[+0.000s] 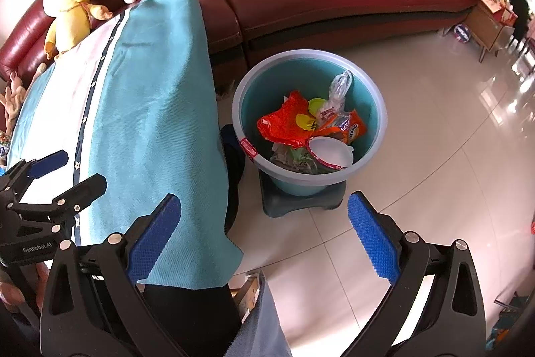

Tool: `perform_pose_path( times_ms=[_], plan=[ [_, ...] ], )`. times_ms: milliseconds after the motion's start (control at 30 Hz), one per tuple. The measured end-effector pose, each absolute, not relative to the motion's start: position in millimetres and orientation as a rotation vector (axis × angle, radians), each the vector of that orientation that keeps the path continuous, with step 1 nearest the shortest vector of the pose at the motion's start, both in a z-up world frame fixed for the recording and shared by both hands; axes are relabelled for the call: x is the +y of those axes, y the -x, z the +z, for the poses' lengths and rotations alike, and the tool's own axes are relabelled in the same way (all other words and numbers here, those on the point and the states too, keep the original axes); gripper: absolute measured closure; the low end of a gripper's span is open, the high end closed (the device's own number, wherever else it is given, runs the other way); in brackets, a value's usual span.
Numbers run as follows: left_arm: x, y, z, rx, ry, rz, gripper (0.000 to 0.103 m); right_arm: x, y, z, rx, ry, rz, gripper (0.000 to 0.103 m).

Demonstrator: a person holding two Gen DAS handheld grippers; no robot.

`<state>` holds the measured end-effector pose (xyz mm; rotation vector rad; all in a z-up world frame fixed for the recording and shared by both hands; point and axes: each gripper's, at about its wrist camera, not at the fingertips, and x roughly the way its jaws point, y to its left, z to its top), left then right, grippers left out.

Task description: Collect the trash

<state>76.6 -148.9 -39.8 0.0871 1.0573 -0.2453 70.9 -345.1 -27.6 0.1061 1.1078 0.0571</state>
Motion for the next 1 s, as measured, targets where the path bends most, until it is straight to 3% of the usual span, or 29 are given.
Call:
perform_pose_path(
  times_ms=[1000],
  plan=[
    [-135.0,-84.8,-54.0,1.070,-0.089,-0.189,0.004,-346.7,-80.9,-51.4,1.154,-0.104,0.022,0.007]
  ],
)
